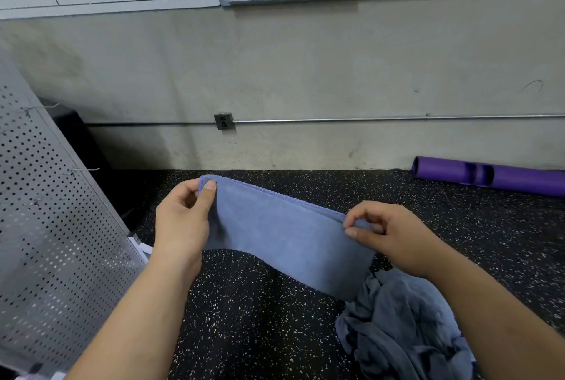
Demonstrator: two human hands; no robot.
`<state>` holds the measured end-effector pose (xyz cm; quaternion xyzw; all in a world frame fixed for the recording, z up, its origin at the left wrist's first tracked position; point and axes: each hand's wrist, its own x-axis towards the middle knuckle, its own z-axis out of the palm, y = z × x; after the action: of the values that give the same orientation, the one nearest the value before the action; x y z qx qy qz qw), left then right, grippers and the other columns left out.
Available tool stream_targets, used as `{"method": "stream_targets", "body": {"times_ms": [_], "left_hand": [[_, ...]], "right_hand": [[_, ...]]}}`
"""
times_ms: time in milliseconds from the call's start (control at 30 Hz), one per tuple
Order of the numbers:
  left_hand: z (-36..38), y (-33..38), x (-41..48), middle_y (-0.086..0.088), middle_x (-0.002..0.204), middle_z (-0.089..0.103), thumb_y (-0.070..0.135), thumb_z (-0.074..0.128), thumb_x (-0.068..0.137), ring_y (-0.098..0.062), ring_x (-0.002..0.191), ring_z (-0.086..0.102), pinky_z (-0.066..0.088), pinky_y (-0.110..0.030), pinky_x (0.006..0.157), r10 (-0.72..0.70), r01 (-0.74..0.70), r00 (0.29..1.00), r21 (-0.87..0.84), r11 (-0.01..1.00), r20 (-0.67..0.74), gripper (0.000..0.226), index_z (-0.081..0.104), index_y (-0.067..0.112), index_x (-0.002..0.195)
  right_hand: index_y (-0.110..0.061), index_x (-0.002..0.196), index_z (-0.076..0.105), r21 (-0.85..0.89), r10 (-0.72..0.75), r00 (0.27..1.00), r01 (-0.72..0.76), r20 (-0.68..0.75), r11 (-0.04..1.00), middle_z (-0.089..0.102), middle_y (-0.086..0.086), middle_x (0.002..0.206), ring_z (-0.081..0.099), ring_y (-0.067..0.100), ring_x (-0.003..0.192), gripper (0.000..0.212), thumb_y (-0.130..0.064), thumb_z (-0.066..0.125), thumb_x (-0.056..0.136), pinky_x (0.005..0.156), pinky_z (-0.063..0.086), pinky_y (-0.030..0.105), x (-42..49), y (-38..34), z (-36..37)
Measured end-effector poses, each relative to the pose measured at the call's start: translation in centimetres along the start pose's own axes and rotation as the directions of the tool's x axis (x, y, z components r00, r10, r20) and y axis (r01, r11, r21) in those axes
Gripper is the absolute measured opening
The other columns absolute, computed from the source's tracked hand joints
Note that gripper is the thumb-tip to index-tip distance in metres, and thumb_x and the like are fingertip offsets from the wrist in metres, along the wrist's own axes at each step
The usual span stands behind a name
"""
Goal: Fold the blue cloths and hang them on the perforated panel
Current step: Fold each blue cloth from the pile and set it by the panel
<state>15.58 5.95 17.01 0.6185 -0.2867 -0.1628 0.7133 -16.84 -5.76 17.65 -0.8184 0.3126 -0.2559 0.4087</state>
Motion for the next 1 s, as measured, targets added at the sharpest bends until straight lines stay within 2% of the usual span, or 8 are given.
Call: {"method": "stream_targets", "body": {"times_ms": [167,333,400,467,567,700,833,1000], "left_hand": [[-0.5,-0.1,0.4,0.007,0.091,0.074,0.028,0.072,0.103,-0.005,0.081,0.062,0.049,-0.028,0.079,-0.038,0.038,0.999,-0.021,0.999,-0.002,0.010,0.077,0.020,0.102],[-0.7,-0.1,0.5,0.005,0.092,0.075,0.029,0.071,0.103,-0.005,0.080,0.062,0.049,-0.028,0.077,-0.034,0.034,0.999,0.005,0.999,0.012,0.012,0.078,0.019,0.103],[-0.9,-0.2,0.6,0.005,0.094,0.075,0.029,0.071,0.103,-0.004,0.081,0.062,0.048,-0.027,0.078,-0.027,0.026,0.999,0.029,0.999,0.018,0.012,0.077,0.019,0.104],[-1.2,-0.2,0.7,0.005,0.095,0.076,0.027,0.070,0.104,-0.004,0.083,0.063,0.049,-0.027,0.079,-0.004,0.002,1.000,0.065,0.998,0.031,0.011,0.077,0.019,0.105],[-1.3,-0.1,0.5,0.005,0.094,0.076,0.024,0.068,0.105,-0.001,0.081,0.063,0.049,-0.024,0.078,0.019,-0.023,0.998,0.083,0.996,0.052,0.011,0.077,0.018,0.105],[-1.3,0.0,0.5,0.013,0.087,0.072,0.026,0.068,0.105,0.005,0.073,0.059,0.045,-0.019,0.071,0.024,-0.027,0.999,0.079,0.996,0.043,0.011,0.076,0.018,0.104],[-1.5,0.2,0.3,0.013,0.088,0.073,0.027,0.068,0.105,0.005,0.074,0.060,0.046,-0.020,0.072,0.024,-0.029,0.998,0.087,0.996,0.050,0.012,0.077,0.019,0.104],[-1.9,0.1,0.5,0.007,0.094,0.076,0.029,0.069,0.104,0.000,0.081,0.062,0.048,-0.025,0.076,0.016,-0.023,0.998,0.104,0.994,0.068,0.012,0.077,0.020,0.105]], "right_hand": [[-0.018,0.109,0.076,0.041,0.118,0.982,-0.126,0.146,0.991,0.057,-0.015,0.059,0.051,0.002,0.056,0.034,-0.006,0.091,0.082,0.063,0.049,0.018,-0.2,0.6,-0.3],[-0.030,0.094,0.079,-0.073,0.111,0.985,-0.102,0.135,0.992,0.072,0.011,0.074,0.057,0.010,0.062,0.017,-0.021,0.091,0.085,0.064,0.052,0.025,-0.1,1.6,-0.1],[-0.028,0.091,0.079,-0.083,0.089,0.992,-0.082,0.094,0.993,0.068,0.005,0.066,0.053,0.008,0.058,0.010,-0.023,0.087,0.090,0.060,0.048,0.020,-0.1,1.8,-0.1],[-0.026,0.091,0.077,-0.098,0.080,0.994,-0.072,0.078,0.993,0.059,-0.010,0.058,0.046,0.005,0.054,0.007,-0.022,0.082,0.094,0.058,0.042,0.016,0.0,1.8,-0.1],[-0.024,0.089,0.072,-0.115,0.105,0.992,-0.096,0.073,0.989,0.055,-0.017,0.058,0.044,0.000,0.054,0.011,-0.019,0.076,0.098,0.057,0.041,0.013,0.0,1.9,0.2],[-0.022,0.084,0.067,-0.080,0.121,0.991,-0.117,0.051,0.990,0.056,-0.019,0.061,0.045,-0.001,0.058,0.018,-0.013,0.073,0.098,0.059,0.040,0.014,0.2,2.2,1.1],[-0.021,0.077,0.065,-0.070,0.079,0.996,-0.077,0.032,0.995,0.057,-0.018,0.062,0.046,0.000,0.059,0.025,-0.007,0.074,0.095,0.061,0.040,0.014,0.1,2.3,1.6],[-0.020,0.074,0.074,-0.037,0.020,1.000,-0.021,-0.015,0.999,0.066,-0.016,0.065,0.057,-0.002,0.061,0.023,-0.009,0.080,0.093,0.063,0.045,0.011,-0.3,2.1,1.3]]}}
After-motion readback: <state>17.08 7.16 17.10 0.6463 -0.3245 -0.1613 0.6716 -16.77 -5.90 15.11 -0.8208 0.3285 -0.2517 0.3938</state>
